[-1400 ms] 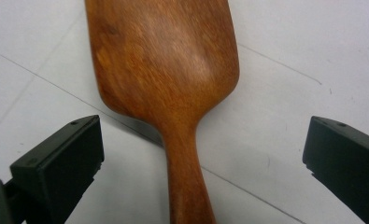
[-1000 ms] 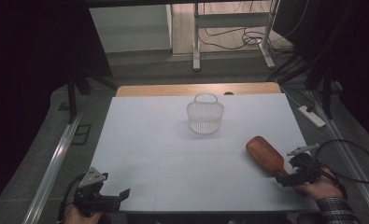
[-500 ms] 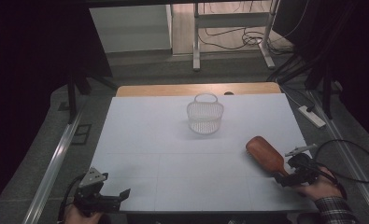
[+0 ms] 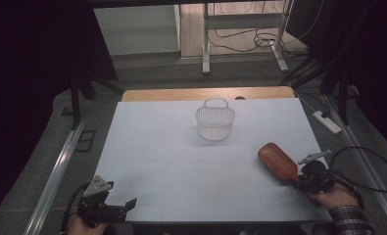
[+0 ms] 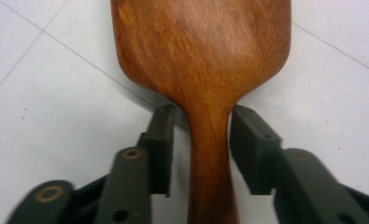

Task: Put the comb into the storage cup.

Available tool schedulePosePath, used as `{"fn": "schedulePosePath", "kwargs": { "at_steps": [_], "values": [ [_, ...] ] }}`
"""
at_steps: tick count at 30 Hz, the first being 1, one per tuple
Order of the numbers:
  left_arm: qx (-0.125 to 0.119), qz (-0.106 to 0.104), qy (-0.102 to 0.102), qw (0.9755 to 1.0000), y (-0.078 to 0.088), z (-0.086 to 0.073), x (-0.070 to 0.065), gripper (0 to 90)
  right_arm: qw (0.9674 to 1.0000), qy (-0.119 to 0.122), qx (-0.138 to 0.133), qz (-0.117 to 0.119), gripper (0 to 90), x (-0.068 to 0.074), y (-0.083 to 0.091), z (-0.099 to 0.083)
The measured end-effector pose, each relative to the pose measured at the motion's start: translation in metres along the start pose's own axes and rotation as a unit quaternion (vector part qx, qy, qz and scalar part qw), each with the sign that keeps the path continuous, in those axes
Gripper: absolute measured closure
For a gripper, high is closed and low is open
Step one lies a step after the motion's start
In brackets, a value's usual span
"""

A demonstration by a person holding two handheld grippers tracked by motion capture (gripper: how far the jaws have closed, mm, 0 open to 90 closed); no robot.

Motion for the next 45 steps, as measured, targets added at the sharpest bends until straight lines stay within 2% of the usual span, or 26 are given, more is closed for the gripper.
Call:
{"fn": "schedulePosePath", "kwargs": {
  "at_steps": [2, 8, 15, 17, 25, 28, 30, 31, 34, 39, 40, 42, 45],
  "values": [
    [0.000, 0.000, -0.001, 1.0000, 0.000, 0.000, 0.000, 2.7, 1.0000, 0.001, 0.005, 0.000, 70.4, -0.001, -0.001, 0.000],
    [0.000, 0.001, -0.002, 1.0000, 0.000, 0.000, -0.001, 2.8, 0.9995, -0.025, 0.003, 0.017, 72.0, -0.003, 0.001, 0.001],
    [-0.001, 0.001, -0.001, 1.0000, 0.000, 0.000, 0.000, 2.8, 0.9997, -0.023, -0.007, 0.009, 72.2, 0.000, 0.003, 0.002],
    [-0.001, 0.001, 0.000, 1.0000, 0.000, 0.000, 0.000, 2.8, 0.9997, -0.015, -0.016, 0.007, 72.3, 0.001, 0.005, 0.003],
    [0.000, -0.005, 0.000, 1.0000, 0.000, 0.001, 0.000, 1.4, 0.9987, -0.014, -0.050, 0.006, 72.3, 0.003, 0.012, 0.006],
    [0.001, -0.019, 0.008, 0.9998, 0.000, 0.002, 0.001, 0.2, 0.9981, -0.009, -0.061, 0.003, 72.2, 0.005, 0.015, 0.008],
    [-0.002, -0.021, 0.010, 0.9997, 0.000, 0.002, 0.001, 0.0, 0.9977, -0.007, -0.068, 0.003, 72.2, 0.007, 0.017, 0.009],
    [-0.010, -0.026, 0.012, 0.9995, 0.000, 0.003, 0.000, 0.0, 0.9976, -0.006, -0.069, 0.003, 72.2, 0.007, 0.018, 0.009],
    [-0.016, -0.031, 0.009, 0.9993, -0.001, 0.006, -0.002, 0.0, 0.9968, -0.007, -0.079, 0.003, 72.2, 0.008, 0.021, 0.011],
    [-0.019, -0.028, -0.001, 0.9994, -0.006, 0.011, -0.006, 0.0, 0.9949, -0.004, -0.101, -0.001, 72.2, 0.009, 0.026, 0.013],
    [-0.023, -0.027, -0.007, 0.9993, -0.006, 0.013, -0.006, 0.1, 0.9936, -0.006, -0.113, 0.000, 72.2, 0.010, 0.030, 0.015],
    [-0.025, -0.029, -0.010, 0.9992, -0.007, 0.014, -0.006, 0.3, 0.9932, -0.006, -0.116, -0.002, 72.2, 0.011, 0.031, 0.015],
    [-0.035, -0.048, -0.003, 0.9983, -0.007, 0.017, -0.003, 0.8, 0.9906, -0.007, -0.137, 0.000, 72.2, 0.012, 0.037, 0.018]
  ]
}}
Point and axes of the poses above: each handheld gripper's, and its own axes: y roughly backward along the jaws, z roughly out of its top, x roughly to its left, the point moved 2 cm from there along -y, roughly forward along the jaws, and after that the axes turned 7 degrees about y, right-handed, at the moved point
